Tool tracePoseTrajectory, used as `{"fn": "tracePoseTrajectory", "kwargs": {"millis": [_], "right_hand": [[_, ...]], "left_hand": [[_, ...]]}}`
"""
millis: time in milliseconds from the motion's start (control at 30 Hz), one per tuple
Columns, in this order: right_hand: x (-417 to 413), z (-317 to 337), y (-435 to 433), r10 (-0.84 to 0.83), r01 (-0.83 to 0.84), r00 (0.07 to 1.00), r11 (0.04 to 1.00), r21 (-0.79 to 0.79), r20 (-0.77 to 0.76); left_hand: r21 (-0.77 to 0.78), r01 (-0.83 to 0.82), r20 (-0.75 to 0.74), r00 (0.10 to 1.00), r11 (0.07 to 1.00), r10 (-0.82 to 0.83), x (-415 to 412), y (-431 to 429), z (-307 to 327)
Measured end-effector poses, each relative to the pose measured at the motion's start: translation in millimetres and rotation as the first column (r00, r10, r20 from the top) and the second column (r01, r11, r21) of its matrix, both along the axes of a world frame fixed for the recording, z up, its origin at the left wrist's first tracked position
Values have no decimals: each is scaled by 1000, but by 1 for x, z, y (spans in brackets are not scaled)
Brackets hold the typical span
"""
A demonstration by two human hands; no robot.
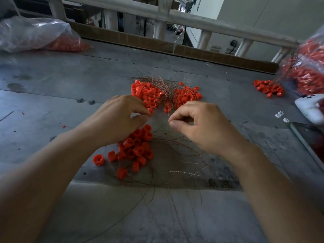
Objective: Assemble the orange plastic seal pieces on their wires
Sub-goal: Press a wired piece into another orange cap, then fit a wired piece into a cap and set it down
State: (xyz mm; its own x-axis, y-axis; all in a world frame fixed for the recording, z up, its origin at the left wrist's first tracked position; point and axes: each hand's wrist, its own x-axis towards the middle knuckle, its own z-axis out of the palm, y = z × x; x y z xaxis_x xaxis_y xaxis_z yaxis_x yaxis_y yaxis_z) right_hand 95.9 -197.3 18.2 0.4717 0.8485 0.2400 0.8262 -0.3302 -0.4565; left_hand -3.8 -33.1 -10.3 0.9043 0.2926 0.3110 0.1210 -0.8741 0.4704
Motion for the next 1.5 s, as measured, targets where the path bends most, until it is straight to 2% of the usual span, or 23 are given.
{"fn": "tracePoseTrajectory", "kwargs": {"millis": [100, 233, 400, 567, 700, 800, 1033, 1133, 1300, 1500], "right_hand": [[7, 4, -2, -105, 103, 995, 988, 117, 5], [14, 7, -5, -201, 208, 978, 940, 270, -53], [19, 8, -7, -249, 252, 967, 904, 344, -55], [19, 8, -8, -250, 256, 966, 900, 353, -62], [19, 7, -8, -248, 254, 967, 904, 344, -63], [19, 6, -8, -245, 252, 967, 907, 336, -64], [19, 5, -7, -251, 256, 966, 915, 313, -58], [19, 5, -7, -252, 256, 966, 915, 313, -55], [19, 3, -6, -256, 261, 965, 918, 299, -55], [18, 3, -5, -254, 260, 965, 921, 290, -58]], "left_hand": [[28, 56, -43, 998, 998, -55, 5, 2, -3], [23, 38, -157, 987, 999, -34, 14, 7, -5], [19, 28, -224, 974, 999, -23, 21, 8, -8], [40, 25, -181, 983, 999, -17, 20, 10, -9], [38, -68, -30, 997, 997, 70, 9, 9, 0], [-22, -158, 66, 985, 987, 160, 4, 9, 4], [-129, -300, 105, 944, 945, 314, 6, 12, 5], [-207, -247, 106, 956, 947, 272, 8, 12, 1], [-107, -190, 102, 974, 976, 201, 16, 7, -4], [-89, -218, 100, 969, 972, 226, 14, 6, -1]]}}
